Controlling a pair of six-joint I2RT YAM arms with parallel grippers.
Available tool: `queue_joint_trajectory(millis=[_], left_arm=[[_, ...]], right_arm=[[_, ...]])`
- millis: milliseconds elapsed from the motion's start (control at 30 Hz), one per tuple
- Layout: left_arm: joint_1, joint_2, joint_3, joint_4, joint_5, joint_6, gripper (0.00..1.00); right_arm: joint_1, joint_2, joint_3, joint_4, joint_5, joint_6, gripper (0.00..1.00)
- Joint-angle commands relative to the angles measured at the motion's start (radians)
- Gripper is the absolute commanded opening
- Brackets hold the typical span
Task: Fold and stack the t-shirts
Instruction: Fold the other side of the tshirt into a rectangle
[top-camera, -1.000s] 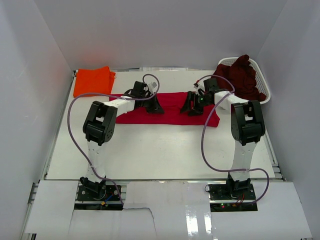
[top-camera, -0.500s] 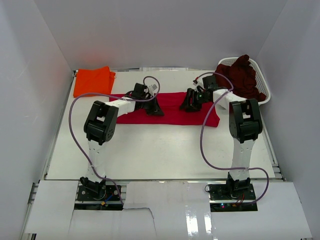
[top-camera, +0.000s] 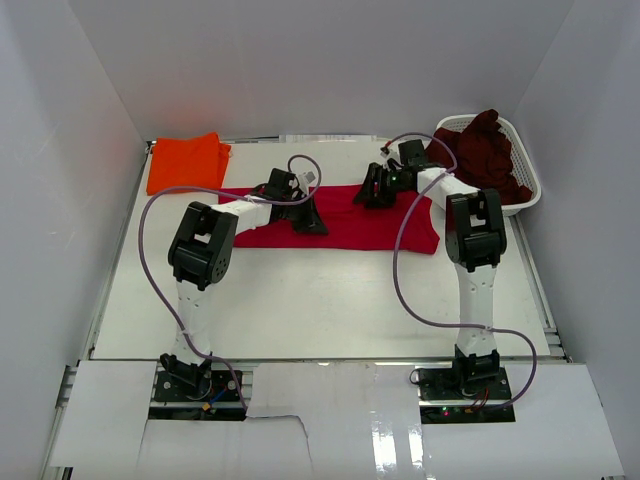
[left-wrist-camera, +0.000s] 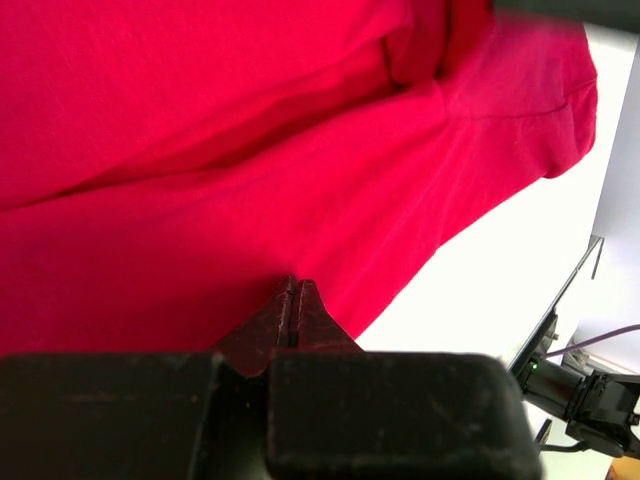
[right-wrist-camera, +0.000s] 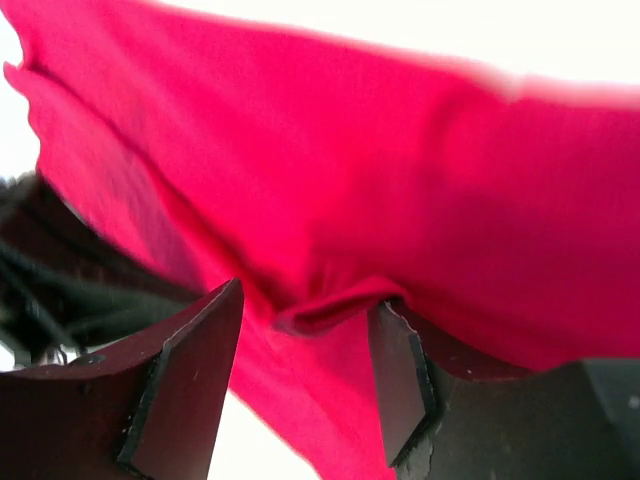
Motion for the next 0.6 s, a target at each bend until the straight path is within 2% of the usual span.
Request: queue_joint_trajectory(millis=[0, 267, 567], left_arm=[[-0.007, -0.057, -0.005, -0.011, 0.006, 0.027, 0.00], [-0.016, -0.067, -0.021, -0.020, 0.005, 0.030, 0.00], [-0.033, -0.061, -0.028, -0.023, 0.003, 0.032, 0.00]], right_arm=[[0.003, 0.075, 0.142, 0.019, -0.027, 0.024, 0.59], [0.001, 0.179, 0.314, 0.056, -0.073, 0.067, 0.61], [0.001, 0.135, 0.301, 0.114, -0.084, 0.025, 0.67]])
